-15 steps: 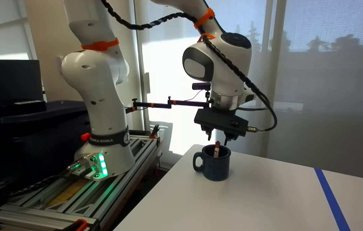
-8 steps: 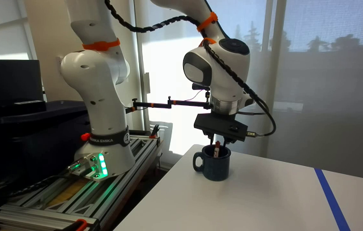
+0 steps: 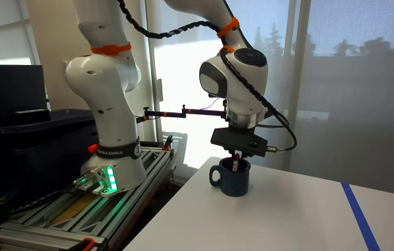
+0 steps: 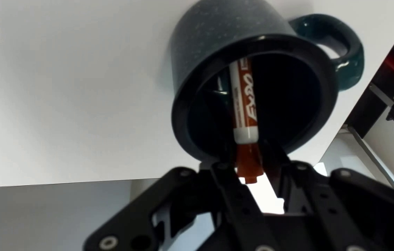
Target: Remove the marker from the cup and put it on the table
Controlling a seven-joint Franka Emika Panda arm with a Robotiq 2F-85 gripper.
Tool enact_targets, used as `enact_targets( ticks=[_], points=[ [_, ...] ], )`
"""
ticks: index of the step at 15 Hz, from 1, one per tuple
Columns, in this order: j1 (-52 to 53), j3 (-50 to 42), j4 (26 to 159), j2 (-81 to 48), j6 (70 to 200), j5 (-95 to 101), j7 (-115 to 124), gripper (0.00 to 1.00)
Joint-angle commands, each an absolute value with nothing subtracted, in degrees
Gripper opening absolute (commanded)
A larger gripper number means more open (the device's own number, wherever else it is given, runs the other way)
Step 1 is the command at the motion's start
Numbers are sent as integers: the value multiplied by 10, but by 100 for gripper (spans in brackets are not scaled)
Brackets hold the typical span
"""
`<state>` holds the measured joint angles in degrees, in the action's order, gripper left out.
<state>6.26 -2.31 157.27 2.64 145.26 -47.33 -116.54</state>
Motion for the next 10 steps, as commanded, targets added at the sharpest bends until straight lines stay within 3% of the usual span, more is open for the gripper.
enact_targets(
  ticks=[1, 2, 5, 8, 9, 10],
  points=[
    [56, -4, 1573, 14, 1471, -522, -1205, 43],
    [56, -2, 1573, 11, 1474, -530, -1211, 51],
    [54, 5, 1573, 5, 1478, -556, -1230, 50],
    [52, 9, 1573, 1, 1484, -578, -1248, 29],
    [51, 10, 1573, -1, 1487, -584, -1254, 35],
    [50, 10, 1573, -2, 1487, -589, -1260, 32]
  ],
)
